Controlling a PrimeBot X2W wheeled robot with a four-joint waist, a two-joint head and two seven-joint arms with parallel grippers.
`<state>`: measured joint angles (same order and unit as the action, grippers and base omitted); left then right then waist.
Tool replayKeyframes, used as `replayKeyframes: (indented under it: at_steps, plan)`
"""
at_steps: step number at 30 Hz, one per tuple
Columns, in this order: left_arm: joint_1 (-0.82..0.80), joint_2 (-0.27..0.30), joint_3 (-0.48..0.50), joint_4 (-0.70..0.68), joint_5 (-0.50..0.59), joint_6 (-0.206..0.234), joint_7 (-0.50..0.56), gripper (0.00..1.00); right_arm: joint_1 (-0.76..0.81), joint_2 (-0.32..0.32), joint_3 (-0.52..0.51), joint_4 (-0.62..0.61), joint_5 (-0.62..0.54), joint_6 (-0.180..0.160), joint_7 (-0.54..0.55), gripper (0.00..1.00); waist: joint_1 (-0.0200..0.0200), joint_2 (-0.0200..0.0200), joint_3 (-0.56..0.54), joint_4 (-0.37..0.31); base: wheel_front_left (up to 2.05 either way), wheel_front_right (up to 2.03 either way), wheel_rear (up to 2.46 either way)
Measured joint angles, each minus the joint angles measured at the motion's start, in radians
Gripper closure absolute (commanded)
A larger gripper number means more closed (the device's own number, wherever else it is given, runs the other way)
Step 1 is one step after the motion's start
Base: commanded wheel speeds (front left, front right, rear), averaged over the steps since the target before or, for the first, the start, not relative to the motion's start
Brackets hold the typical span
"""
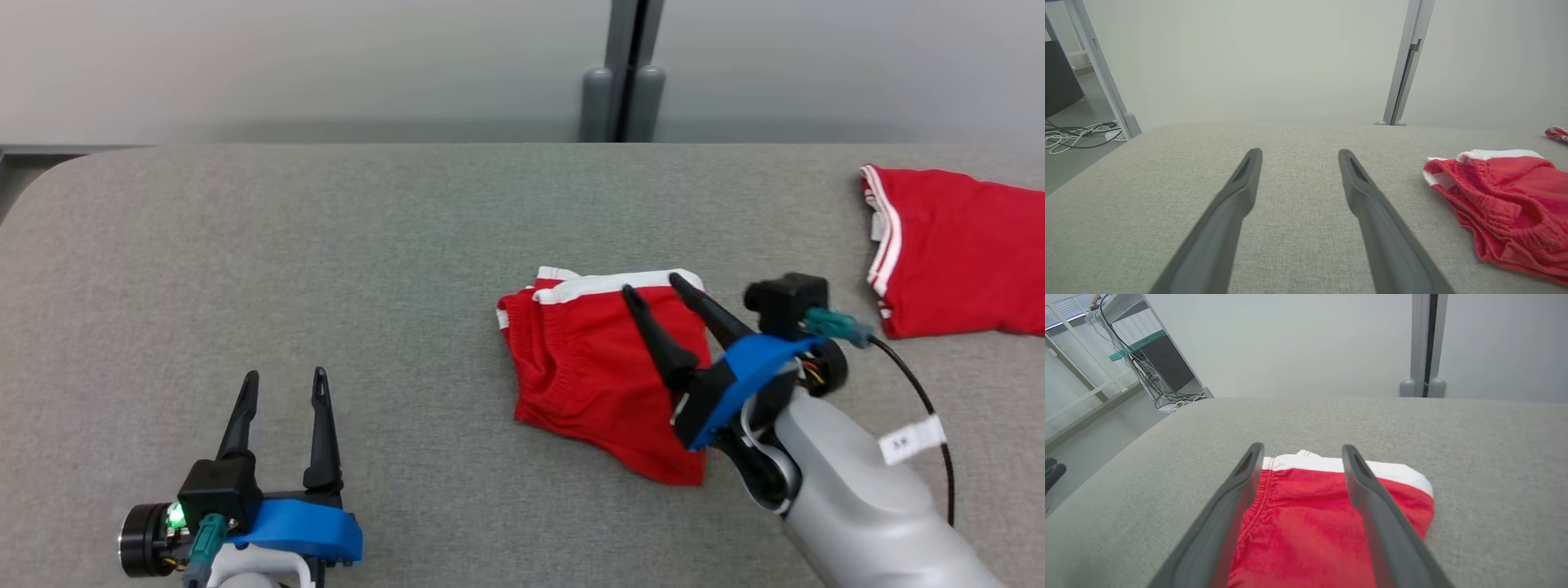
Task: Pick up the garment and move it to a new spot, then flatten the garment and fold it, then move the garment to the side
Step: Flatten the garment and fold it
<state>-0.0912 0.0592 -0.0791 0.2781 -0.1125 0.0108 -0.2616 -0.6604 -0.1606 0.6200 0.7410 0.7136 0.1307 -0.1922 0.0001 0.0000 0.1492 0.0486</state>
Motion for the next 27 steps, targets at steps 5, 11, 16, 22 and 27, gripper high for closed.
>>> replayKeyframes:
  at_steps: [5, 11, 16, 22, 27]
  plan:
    - [0.008, 0.012, 0.025, -0.008, 0.006, 0.0, 0.0, 0.0, 0.058, -0.07, -0.042, -0.062, -0.028, 0.0, -0.061, 0.0, 0.0, 0.0, -0.017, -0.038, 0.0, 0.0, 0.0]
    - [0.029, 0.027, 0.043, -0.017, 0.009, 0.001, 0.0, 0.0, 0.173, -0.124, -0.222, -0.217, -0.141, 0.0, -0.069, 0.0, 0.0, 0.0, -0.035, -0.075, 0.0, 0.0, 0.0]
    - [0.051, 0.03, 0.053, -0.028, 0.016, 0.01, 0.0, 0.0, 0.313, -0.104, -0.375, -0.334, -0.264, 0.0, -0.069, 0.0, -0.0001, 0.0, -0.048, -0.093, 0.0, 0.0, 0.0]
    - [0.055, 0.038, 0.059, -0.027, 0.019, 0.014, 0.0, 0.0, 0.415, -0.051, -0.444, -0.412, -0.358, 0.0, -0.069, 0.0, -0.0001, 0.0, -0.061, -0.098, 0.0, 0.0, 0.0]
    - [0.066, 0.046, 0.048, -0.009, 0.025, 0.015, 0.003, 0.0, 0.502, 0.012, -0.498, -0.442, -0.428, 0.0, -0.069, 0.0, -0.0001, 0.0, -0.088, -0.083, 0.0, 0.0, 0.0]
